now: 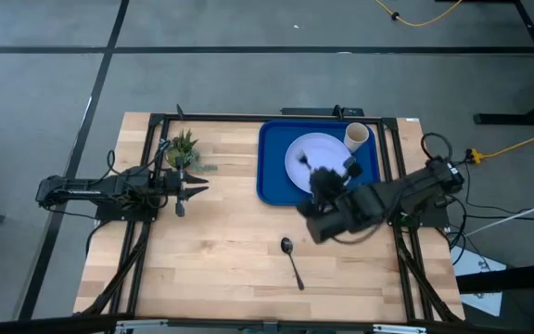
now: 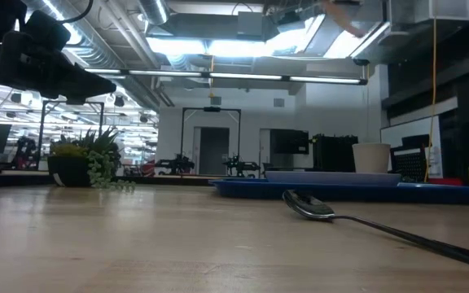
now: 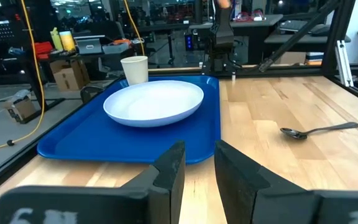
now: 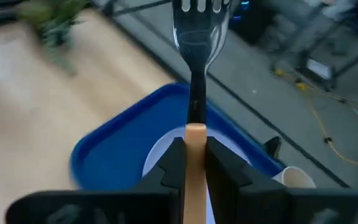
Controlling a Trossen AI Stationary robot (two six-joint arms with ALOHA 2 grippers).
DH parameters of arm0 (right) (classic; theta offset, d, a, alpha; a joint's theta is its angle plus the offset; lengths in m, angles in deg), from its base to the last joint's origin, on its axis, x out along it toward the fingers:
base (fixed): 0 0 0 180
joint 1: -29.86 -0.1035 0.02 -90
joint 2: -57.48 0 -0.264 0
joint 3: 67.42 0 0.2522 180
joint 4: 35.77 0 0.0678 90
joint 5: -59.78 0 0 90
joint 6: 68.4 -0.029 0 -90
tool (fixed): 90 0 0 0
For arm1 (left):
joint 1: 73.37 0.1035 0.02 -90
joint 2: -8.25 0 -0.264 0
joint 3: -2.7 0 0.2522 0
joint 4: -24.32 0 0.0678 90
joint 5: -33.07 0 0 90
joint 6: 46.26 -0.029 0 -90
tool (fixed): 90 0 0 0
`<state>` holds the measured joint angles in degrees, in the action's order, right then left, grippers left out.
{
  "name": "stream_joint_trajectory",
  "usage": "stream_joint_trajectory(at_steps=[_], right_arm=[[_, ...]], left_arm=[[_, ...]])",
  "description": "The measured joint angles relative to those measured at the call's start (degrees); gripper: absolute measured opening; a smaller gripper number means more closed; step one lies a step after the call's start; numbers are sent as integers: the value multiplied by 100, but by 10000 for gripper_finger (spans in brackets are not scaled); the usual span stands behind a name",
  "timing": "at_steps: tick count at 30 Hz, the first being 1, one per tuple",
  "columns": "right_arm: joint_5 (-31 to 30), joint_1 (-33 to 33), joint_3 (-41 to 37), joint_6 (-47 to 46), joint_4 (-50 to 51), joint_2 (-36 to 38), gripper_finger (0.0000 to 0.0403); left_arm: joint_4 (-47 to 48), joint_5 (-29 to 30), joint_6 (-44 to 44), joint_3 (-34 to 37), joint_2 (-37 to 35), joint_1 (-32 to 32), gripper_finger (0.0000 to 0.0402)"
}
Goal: Pick and place plate/cup/fork/spoon on tray
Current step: Put the yellow fork to the left of the purple plate on the blue serving tray
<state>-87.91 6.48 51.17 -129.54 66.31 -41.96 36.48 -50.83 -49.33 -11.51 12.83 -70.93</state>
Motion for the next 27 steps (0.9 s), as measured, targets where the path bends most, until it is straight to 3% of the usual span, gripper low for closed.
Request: stream_joint_trajectory(at_steps=[4, 12, 17, 27], right_arm=[[252, 679, -23, 326, -668, -82, 42], [1812, 1972, -21, 2120, -2464, -576, 42], [2333, 2526, -21, 2087, -2835, -1071, 42], [3971, 3485, -21, 1404, -3263, -2168, 44]], left_arm=[[0, 22, 0, 0, 0, 1, 79], [0, 20, 360, 0, 0, 0, 79], [0, 21, 444, 0, 0, 0, 79], [0, 22, 779, 0, 0, 0, 79]])
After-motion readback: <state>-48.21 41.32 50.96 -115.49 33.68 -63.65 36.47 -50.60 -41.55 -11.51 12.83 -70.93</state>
